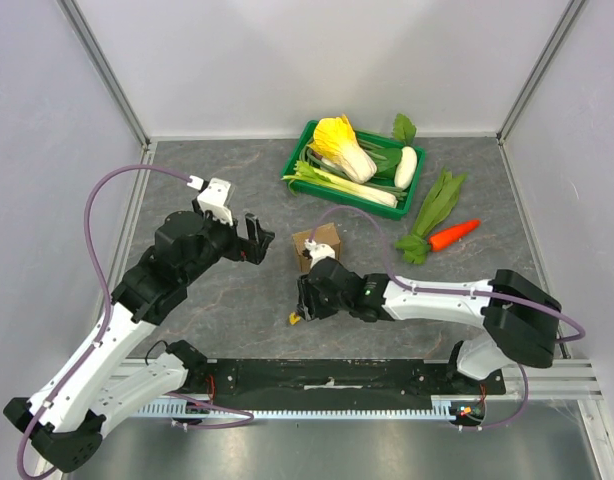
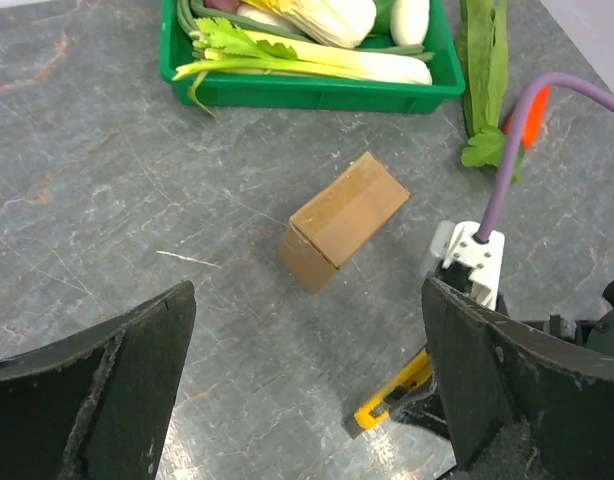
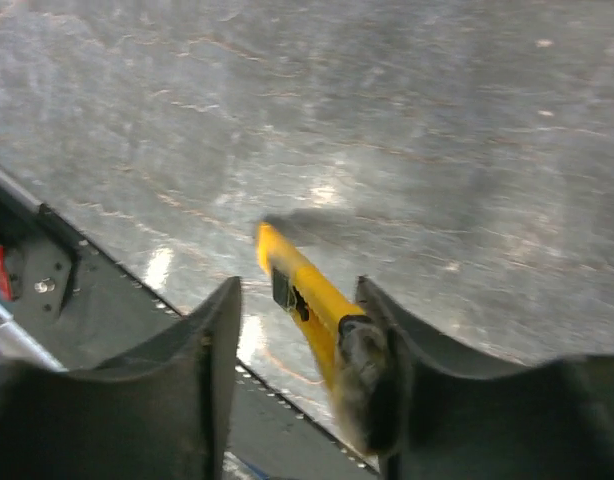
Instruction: Unpack the express box
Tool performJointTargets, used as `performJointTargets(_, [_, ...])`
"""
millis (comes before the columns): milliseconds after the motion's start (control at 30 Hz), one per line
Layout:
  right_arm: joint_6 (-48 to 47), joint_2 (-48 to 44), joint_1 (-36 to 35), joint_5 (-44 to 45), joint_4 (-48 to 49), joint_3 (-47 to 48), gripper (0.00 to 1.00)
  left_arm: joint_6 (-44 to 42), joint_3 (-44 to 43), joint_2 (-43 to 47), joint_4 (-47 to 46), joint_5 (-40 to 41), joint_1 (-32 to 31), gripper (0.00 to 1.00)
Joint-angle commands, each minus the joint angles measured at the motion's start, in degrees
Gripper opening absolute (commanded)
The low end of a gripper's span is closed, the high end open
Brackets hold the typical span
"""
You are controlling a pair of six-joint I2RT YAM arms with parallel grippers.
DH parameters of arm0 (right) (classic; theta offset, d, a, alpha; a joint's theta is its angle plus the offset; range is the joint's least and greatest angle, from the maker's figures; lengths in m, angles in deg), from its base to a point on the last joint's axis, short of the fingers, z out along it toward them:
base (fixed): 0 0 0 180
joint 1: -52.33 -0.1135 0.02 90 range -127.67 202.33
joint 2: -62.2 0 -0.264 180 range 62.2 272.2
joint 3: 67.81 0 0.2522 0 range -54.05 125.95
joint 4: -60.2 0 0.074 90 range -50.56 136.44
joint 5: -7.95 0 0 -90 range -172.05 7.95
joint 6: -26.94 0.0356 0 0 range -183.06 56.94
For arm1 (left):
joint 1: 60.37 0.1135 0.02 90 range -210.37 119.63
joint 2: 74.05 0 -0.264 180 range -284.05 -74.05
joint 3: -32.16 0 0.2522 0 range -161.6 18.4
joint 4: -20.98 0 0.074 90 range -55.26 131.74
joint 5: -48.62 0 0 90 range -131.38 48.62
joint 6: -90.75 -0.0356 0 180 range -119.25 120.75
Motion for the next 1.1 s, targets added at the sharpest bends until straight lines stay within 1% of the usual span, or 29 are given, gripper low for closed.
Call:
performJointTargets(0, [3.7,-5.3,0.0,8.7,-1.8,-2.8,0.65,1.7,-1.2,-0.3,1.0,-3.5,0.1,1.0])
performJointTargets(100, [4.2,-7.9,0.1,11.9,-5.0,-2.6,0.77,2.0,-1.7,-0.9,1.9,-4.0,0.1,1.0])
performJointTargets(167, [4.1,-10.1,0.0,15.0,-8.9,-1.5,0.82,2.3,-1.7,-1.2,2.4,-4.0,0.1,1.0])
performJointTargets(200, [4.1,-10.9,0.0,16.1,-10.4,-1.1,0.85,2.5,-1.8,-1.4,2.7,-5.5,0.1,1.0])
performJointTargets(300, [3.4,-14.4,0.0,20.1,-16.3,1.9,0.89,3.4,-1.8,-2.1,3.5,-7.1,0.1,1.0])
performJointTargets(367, [3.3,-16.2,0.1,23.4,-20.6,4.5,0.89,4.1,-1.5,-2.4,3.9,-8.0,0.1,1.0])
performJointTargets(500, [4.1,-17.3,0.4,28.6,-26.5,8.4,0.88,5.1,-0.4,-2.3,3.8,-11.0,0.1,0.98])
performJointTargets(533, [4.3,-17.4,1.0,29.2,-27.0,9.1,0.86,5.7,-0.1,-2.4,3.7,-11.8,0.1,0.97])
performJointTargets(567, [4.6,-17.2,1.4,30.1,-27.8,10.0,0.8,6.0,1.0,-2.4,3.2,-13.4,0.1,0.95])
performJointTargets(600, [5.1,-17.1,2.4,30.9,-28.0,10.6,0.75,6.3,1.6,-2.6,2.7,-14.4,0.1,0.88])
performJointTargets(633, [5.1,-16.4,5.3,30.5,-28.0,11.5,0.7,7.5,2.2,-2.8,2.4,-15.4,0.1,0.84])
performJointTargets(667, [5.2,-16.0,6.9,30.4,-28.1,12.3,0.6,7.9,3.6,-3.6,1.6,-17.4,0.1,0.8])
performJointTargets(700, [5.1,-15.4,8.6,30.3,-28.0,13.0,0.57,8.6,4.4,-4.0,1.0,-18.5,0.2,0.71])
performJointTargets(733, [3.9,-14.2,11.9,29.9,-27.1,14.8,0.51,9.2,6.2,-4.5,0.5,-19.4,0.1,0.67])
performJointTargets(767, [2.7,-13.3,13.4,29.5,-26.4,15.6,0.49,9.8,7.4,-5.5,-1.4,-21.7,0.1,0.62])
performJointTargets(800, [1.5,-12.2,16.3,27.9,-25.6,16.6,0.48,10.1,8.7,-6.1,-3.2,-23.8,0.1,0.56])
performJointTargets(833, [-0.1,-9.5,17.5,26.9,-24.0,19.1,0.46,10.5,11.4,-6.9,-4.9,-25.9,0.0,0.53])
performJointTargets(867, [-2.9,-7.8,18.6,25.7,-23.3,20.5,0.42,11.2,12.7,-7.5,-6.7,-28.0,0.0,0.51])
performJointTargets(900, [-4.6,-6.0,19.7,24.7,-22.9,22.1,0.4,12.6,13.6,-9.2,-9.7,-28.9,0.0,0.48])
performJointTargets(933, [-6.0,-1.9,21.5,22.3,-22.3,25.5,0.37,13.3,15.6,-10.0,-11.8,-29.8,0.0,0.47])
performJointTargets(967, [-9.0,0.2,22.5,21.0,-22.0,27.2,0.31,14.1,16.4,-10.9,-13.5,-30.6,0.0,0.46])
performJointTargets(1000, [-10.6,2.3,23.3,19.6,-21.5,28.8,0.29,15.6,16.9,-12.9,-17.3,-30.9,0.0,0.44])
performJointTargets(1033, [-11.9,6.2,24.7,16.1,-19.9,31.6,0.21,16.0,18.0,-13.8,-19.3,-31.1,0.0,0.43])
performJointTargets(1067, [-13.8,8.3,25.3,14.9,-19.3,33.0,0.17,16.4,18.5,-15.0,-21.2,-30.9,0.0,0.42])
